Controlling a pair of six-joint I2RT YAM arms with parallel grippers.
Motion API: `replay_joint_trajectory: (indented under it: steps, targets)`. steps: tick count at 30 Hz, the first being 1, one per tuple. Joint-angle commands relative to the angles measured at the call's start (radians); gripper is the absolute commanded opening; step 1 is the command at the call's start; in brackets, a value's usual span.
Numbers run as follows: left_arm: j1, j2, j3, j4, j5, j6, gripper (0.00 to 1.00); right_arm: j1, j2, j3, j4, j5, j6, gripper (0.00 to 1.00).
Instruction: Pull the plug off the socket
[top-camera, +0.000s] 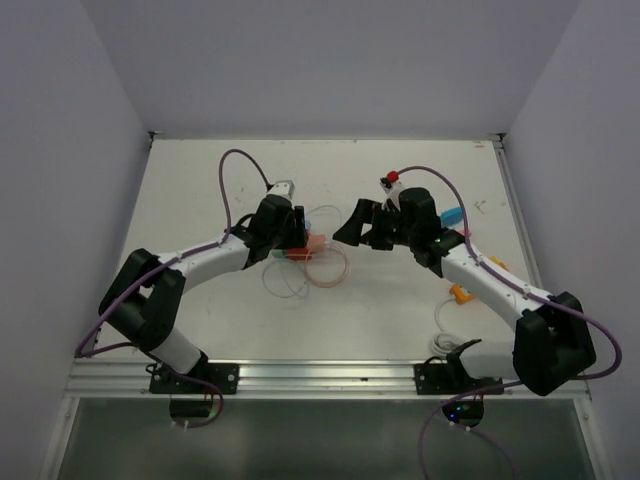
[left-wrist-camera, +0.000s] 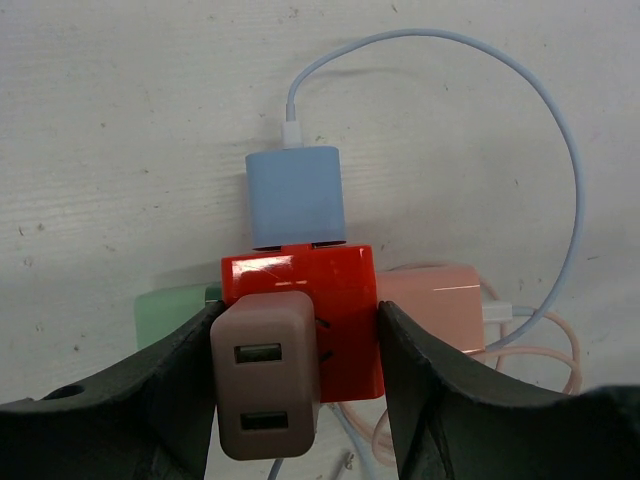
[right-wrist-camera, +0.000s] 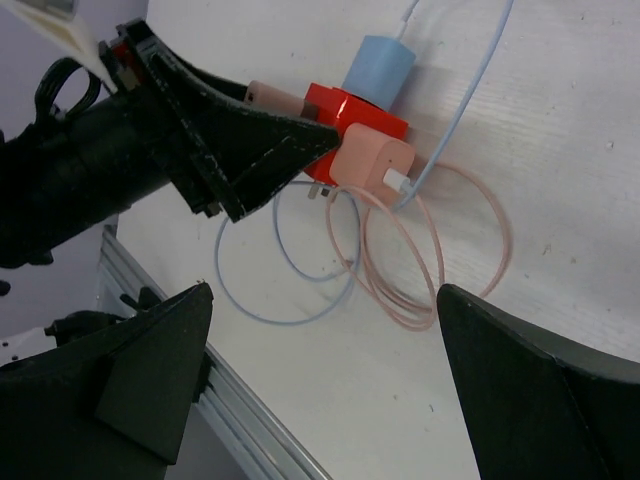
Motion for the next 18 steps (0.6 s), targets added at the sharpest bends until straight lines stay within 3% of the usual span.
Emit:
replay_joint_trajectory:
  steps: [1, 5, 9, 18]
  targets:
    - [-0.005, -0.028, -0.019, 0.073, 0.056, -0.061, 0.55, 0.003, 0.072, 0.069, 0.06, 0.041, 0.101, 0.99]
    - [-0.005, -0.037, -0.031, 0.079, 0.053, -0.061, 0.55, 0.005, 0.182, 0.106, 0.098, 0.048, 0.141, 0.99]
    - [-0.005, -0.042, -0.046, 0.092, 0.053, -0.059, 0.55, 0.007, 0.267, 0.152, 0.094, 0.042, 0.159, 0.85]
    - [-0.007, -0.051, -0.069, 0.116, 0.035, -0.059, 0.55, 0.036, 0.425, 0.201, 0.167, -0.013, 0.227, 0.74]
